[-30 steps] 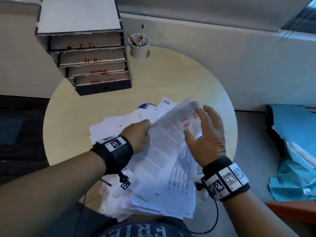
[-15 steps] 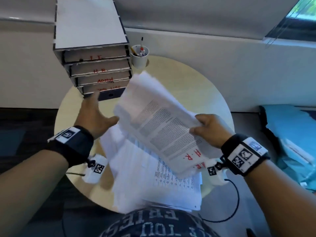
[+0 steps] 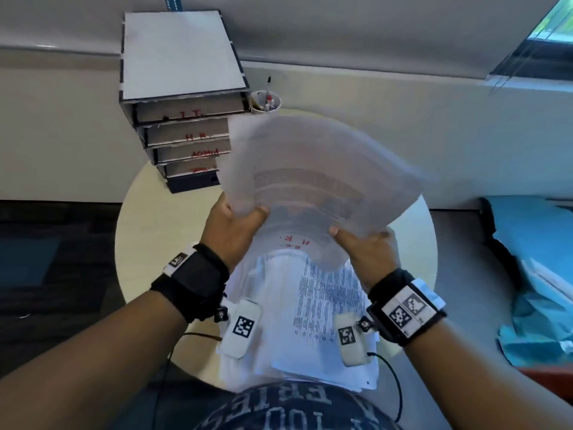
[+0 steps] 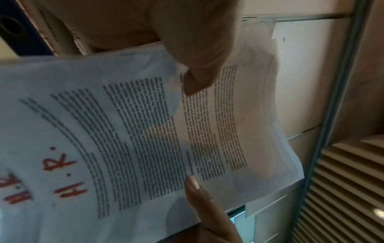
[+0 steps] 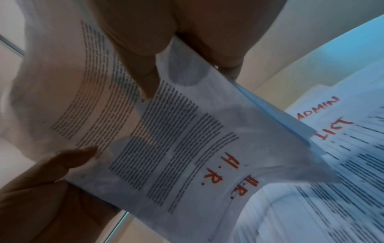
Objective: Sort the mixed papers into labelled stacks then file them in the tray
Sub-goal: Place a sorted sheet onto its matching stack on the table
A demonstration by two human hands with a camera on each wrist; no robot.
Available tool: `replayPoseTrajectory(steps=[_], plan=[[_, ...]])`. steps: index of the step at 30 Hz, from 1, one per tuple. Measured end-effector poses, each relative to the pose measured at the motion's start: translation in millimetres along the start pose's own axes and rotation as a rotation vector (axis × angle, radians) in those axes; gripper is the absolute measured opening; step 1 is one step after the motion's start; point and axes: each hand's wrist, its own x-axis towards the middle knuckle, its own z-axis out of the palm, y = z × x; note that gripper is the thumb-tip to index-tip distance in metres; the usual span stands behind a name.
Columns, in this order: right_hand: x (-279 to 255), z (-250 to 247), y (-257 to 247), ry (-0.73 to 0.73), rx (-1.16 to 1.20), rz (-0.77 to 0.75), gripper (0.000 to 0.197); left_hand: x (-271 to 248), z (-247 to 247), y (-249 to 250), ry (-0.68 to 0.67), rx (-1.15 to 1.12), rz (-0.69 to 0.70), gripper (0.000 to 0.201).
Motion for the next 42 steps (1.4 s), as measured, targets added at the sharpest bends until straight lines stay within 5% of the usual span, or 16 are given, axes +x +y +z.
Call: replayPoseTrajectory(steps=[7, 13, 17, 22, 26, 28, 31, 33, 35, 38, 42], plan=[[0, 0, 20, 0.021, -0.024, 0.051, 0.031, -5, -1, -28, -0.068, 0.023, -0.166, 0.055], [8, 5, 16, 0.056, 0.006, 0.103, 0.022, 11, 3, -23, -0.105, 0.033, -0.103, 0.064], [10, 10, 31, 0.016, -0.064, 0.199, 0.034, 15, 2, -37, -0.149, 0.019, -0.173, 0.05], [11, 13, 42, 0.043, -0.159, 0.298, 0.024, 13, 1, -38, -0.127, 0.055, -0.185, 0.027], [17, 10, 6, -0.102, -0.561, 0.067, 0.014, 17, -35, -14, 0.028, 0.146, -0.12, 0.044], [20, 17, -18, -0.217, -0.764, -0.127, 0.02, 16, -59, 11, 0.184, 0.351, 0.056, 0.071], [25, 38, -43, -0.384, -0.945, -0.364, 0.034, 8, -84, 50, 0.103, 0.689, 0.325, 0.101], [29, 57, -50, -0.501, -1.045, -0.461, 0.035, 7, -94, 59, -0.146, 0.79, 0.31, 0.087], [31, 77, -56, -0.586, -1.193, -0.53, 0.033, 3, -107, 50, -0.316, 0.68, 0.205, 0.052], [29, 98, -63, -0.661, -1.279, -0.579, 0.031, -10, -127, 23, -0.302, 0.413, 0.064, 0.017], [18, 127, -61, -0.769, -1.285, -0.597, 0.025, -38, -151, -5, -0.145, 0.263, -0.013, 0.017]])
